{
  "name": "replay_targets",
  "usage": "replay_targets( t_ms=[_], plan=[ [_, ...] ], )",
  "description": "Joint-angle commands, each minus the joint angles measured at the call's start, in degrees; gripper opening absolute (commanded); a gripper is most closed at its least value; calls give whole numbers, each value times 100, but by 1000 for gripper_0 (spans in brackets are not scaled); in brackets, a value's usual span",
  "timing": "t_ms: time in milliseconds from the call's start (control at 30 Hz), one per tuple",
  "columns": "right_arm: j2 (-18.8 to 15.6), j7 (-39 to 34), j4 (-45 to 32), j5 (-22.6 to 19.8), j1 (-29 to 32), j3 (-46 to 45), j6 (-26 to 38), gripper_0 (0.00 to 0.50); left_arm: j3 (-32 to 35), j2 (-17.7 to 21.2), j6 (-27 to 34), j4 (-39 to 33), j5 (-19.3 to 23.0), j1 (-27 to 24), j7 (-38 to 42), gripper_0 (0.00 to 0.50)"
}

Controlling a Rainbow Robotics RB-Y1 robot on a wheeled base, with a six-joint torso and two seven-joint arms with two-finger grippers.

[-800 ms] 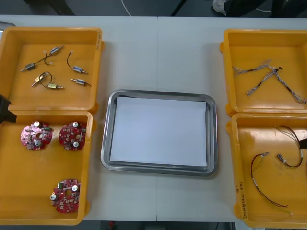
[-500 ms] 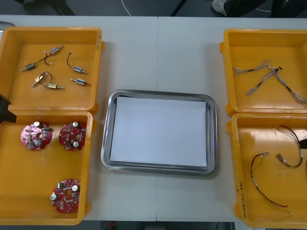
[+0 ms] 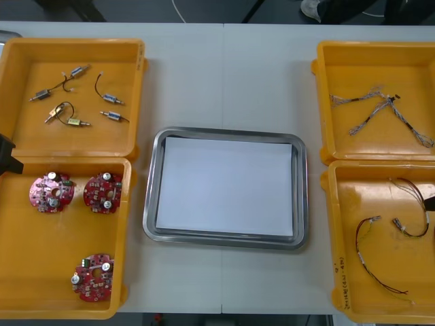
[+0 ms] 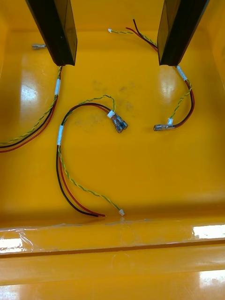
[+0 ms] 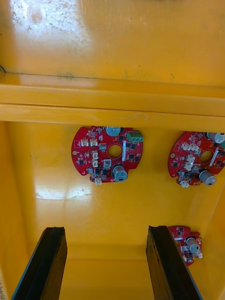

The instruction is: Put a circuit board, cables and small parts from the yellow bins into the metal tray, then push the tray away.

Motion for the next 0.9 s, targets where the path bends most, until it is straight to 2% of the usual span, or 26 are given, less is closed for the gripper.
replay_targets(
  t_ms=[33, 900],
  plan=[
    [-219, -38, -181, 0, 88, -165, 17, 500, 168, 264, 39, -146, -50, 104, -540, 500],
    [-219, -38, -181, 0, 88, -165, 17, 500, 168, 264, 39, -146, -50, 104, -540, 500]
  ],
)
